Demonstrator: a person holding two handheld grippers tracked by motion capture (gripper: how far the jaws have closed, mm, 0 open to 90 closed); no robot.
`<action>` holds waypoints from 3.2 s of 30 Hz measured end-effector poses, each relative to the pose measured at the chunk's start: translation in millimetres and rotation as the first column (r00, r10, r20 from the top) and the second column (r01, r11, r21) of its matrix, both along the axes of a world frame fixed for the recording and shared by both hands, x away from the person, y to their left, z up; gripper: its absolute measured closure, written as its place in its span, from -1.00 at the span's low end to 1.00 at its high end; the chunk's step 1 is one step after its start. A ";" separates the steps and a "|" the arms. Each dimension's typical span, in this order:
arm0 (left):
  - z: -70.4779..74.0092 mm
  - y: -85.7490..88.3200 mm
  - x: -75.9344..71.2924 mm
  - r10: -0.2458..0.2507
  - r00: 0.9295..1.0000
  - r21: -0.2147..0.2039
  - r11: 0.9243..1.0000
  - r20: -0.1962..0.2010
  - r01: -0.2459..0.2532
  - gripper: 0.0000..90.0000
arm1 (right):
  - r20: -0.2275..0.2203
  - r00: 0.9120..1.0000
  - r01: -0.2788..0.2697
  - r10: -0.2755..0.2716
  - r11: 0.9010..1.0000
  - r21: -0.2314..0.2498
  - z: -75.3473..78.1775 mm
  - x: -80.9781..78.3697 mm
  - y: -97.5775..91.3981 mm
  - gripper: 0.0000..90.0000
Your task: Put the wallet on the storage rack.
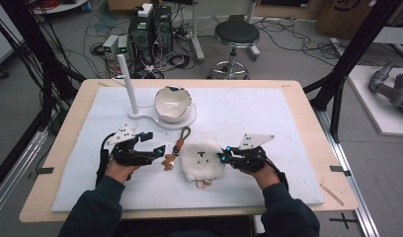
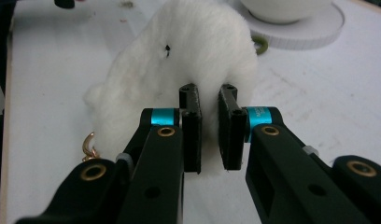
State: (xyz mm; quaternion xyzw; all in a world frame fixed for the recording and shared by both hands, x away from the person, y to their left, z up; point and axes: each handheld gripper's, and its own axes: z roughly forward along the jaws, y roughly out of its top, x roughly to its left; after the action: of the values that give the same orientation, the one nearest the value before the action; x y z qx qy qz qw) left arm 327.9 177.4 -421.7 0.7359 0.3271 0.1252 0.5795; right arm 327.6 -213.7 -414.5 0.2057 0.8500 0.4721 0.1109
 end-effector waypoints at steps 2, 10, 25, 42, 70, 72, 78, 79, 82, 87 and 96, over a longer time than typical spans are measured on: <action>-0.2 -6.4 -0.2 -0.037 0.999 -0.007 0.999 -0.003 0.037 -0.52 | 0.016 1.000 -0.021 0.021 1.000 0.016 1.7 -0.8 -0.4 0.84; -1.1 -29.8 1.8 -0.167 0.986 -0.032 0.986 -0.031 0.166 -0.52 | 0.058 0.996 -0.069 0.065 0.995 0.070 7.9 -5.4 3.4 0.84; 6.6 -31.1 -0.4 -0.200 0.980 -0.093 0.975 0.013 0.201 0.68 | -0.042 0.992 0.126 -0.121 0.982 0.142 5.0 4.8 2.3 -0.09; 0.0 -43.2 -4.1 -0.267 0.963 -0.043 0.963 -0.027 0.265 0.68 | -0.191 0.982 0.059 0.007 0.938 0.340 3.4 9.9 1.6 0.61; 12.1 49.7 9.4 0.191 0.981 -0.048 0.980 -0.010 -0.192 -0.57 | 0.084 0.996 0.015 -0.026 0.991 0.131 70.8 39.1 36.3 0.71; 12.2 54.6 9.7 0.204 0.979 -0.049 0.978 -0.004 -0.204 -0.57 | 0.096 0.995 0.010 -0.022 0.992 0.124 76.8 43.2 40.6 0.71; 11.4 69.7 10.0 0.239 0.971 -0.036 0.971 0.012 -0.238 -0.57 | 0.132 0.991 -0.013 0.001 0.996 0.093 103.5 74.7 68.3 0.71; 11.2 71.4 10.2 0.240 0.971 -0.038 0.970 0.012 -0.239 -0.57 | 0.139 0.990 -0.014 0.004 0.997 0.073 109.6 85.3 78.9 0.71; 10.1 75.3 10.3 0.248 0.969 -0.036 0.968 0.003 -0.248 -0.57 | 0.147 0.989 -0.020 0.012 0.998 0.056 114.4 95.5 89.4 0.71; 9.1 75.8 11.1 0.241 0.971 -0.028 0.970 -0.010 -0.241 -0.57 | 0.180 0.984 -0.021 0.014 0.999 0.037 121.5 124.3 113.9 0.71; 8.3 73.5 11.4 0.229 0.973 -0.017 0.973 -0.025 -0.229 -0.56 | 0.216 0.976 0.022 -0.017 1.000 -0.019 117.5 160.5 133.8 0.70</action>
State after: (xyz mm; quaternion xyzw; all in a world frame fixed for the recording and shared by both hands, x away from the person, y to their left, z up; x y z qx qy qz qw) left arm 339.4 250.9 -413.4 0.6890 0.4175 0.1795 0.5645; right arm 488.1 -79.9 -296.9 0.1603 0.8360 0.4814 0.2090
